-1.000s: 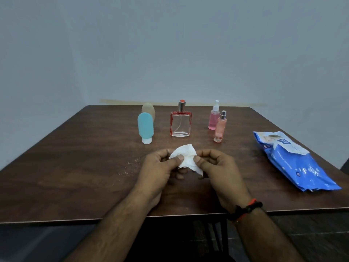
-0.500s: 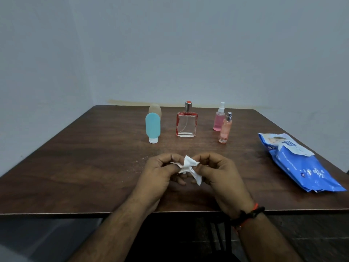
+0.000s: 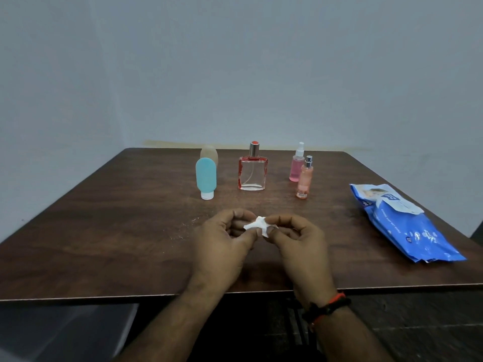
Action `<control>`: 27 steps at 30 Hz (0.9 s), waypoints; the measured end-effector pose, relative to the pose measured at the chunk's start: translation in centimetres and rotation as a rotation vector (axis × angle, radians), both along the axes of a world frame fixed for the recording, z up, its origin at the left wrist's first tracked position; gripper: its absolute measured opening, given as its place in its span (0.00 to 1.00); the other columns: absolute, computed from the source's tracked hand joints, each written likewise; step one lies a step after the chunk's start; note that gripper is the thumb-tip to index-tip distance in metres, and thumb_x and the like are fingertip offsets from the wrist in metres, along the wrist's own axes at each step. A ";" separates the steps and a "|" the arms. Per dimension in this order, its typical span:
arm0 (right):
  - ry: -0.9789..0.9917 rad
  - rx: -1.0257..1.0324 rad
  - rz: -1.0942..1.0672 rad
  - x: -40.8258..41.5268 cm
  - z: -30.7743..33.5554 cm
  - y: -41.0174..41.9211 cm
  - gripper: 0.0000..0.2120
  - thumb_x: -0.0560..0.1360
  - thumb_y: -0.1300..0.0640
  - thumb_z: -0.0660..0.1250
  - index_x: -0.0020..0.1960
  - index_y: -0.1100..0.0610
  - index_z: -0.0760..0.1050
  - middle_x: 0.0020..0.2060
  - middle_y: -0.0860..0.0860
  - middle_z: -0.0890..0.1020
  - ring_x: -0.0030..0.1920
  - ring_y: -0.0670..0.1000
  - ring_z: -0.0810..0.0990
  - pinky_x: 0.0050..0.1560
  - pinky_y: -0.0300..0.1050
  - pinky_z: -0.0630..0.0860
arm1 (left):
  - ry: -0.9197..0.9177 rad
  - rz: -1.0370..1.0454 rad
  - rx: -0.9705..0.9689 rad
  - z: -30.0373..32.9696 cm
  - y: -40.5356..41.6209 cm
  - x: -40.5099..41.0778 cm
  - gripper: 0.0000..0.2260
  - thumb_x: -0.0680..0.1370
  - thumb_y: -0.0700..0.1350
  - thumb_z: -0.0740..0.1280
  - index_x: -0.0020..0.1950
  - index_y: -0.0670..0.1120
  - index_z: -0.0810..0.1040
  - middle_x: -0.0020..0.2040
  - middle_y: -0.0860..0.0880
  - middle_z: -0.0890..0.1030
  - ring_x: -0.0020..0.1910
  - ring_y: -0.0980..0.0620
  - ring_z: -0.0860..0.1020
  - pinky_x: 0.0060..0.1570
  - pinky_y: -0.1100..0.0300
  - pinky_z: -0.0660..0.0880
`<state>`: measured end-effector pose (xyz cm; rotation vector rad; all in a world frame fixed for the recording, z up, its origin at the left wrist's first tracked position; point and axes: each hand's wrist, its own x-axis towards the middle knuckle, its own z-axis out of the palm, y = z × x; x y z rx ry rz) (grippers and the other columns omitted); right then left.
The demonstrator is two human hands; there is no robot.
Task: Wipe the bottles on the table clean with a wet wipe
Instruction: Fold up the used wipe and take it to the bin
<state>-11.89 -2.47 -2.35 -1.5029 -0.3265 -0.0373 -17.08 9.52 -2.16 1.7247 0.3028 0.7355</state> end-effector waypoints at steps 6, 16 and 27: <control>-0.018 -0.036 -0.208 0.1 -0.6 -0.4 0.13 0.71 0.67 0.72 0.44 0.49 0.83 0.38 0.47 0.86 0.39 0.45 0.84 0.45 0.43 0.81 | 0.031 -0.014 0.185 -0.5 -2.0 0.5 0.11 0.75 0.42 0.69 0.55 0.53 0.85 0.45 0.59 0.86 0.43 0.61 0.84 0.50 0.54 0.82; -0.033 -0.063 -0.187 -0.3 -0.5 -2.3 0.10 0.70 0.63 0.76 0.48 0.52 0.84 0.42 0.48 0.86 0.42 0.44 0.85 0.47 0.39 0.81 | 0.071 -0.088 0.041 0.4 -2.5 1.2 0.15 0.71 0.33 0.74 0.43 0.55 0.83 0.37 0.52 0.85 0.36 0.53 0.85 0.43 0.48 0.83; 0.003 0.029 -0.178 -0.9 0.3 -6.5 0.06 0.69 0.65 0.76 0.45 0.58 0.85 0.37 0.51 0.87 0.39 0.50 0.86 0.42 0.38 0.80 | 0.183 -0.255 0.119 2.4 -5.2 0.7 0.14 0.69 0.37 0.77 0.48 0.52 0.82 0.37 0.51 0.86 0.37 0.56 0.85 0.43 0.64 0.81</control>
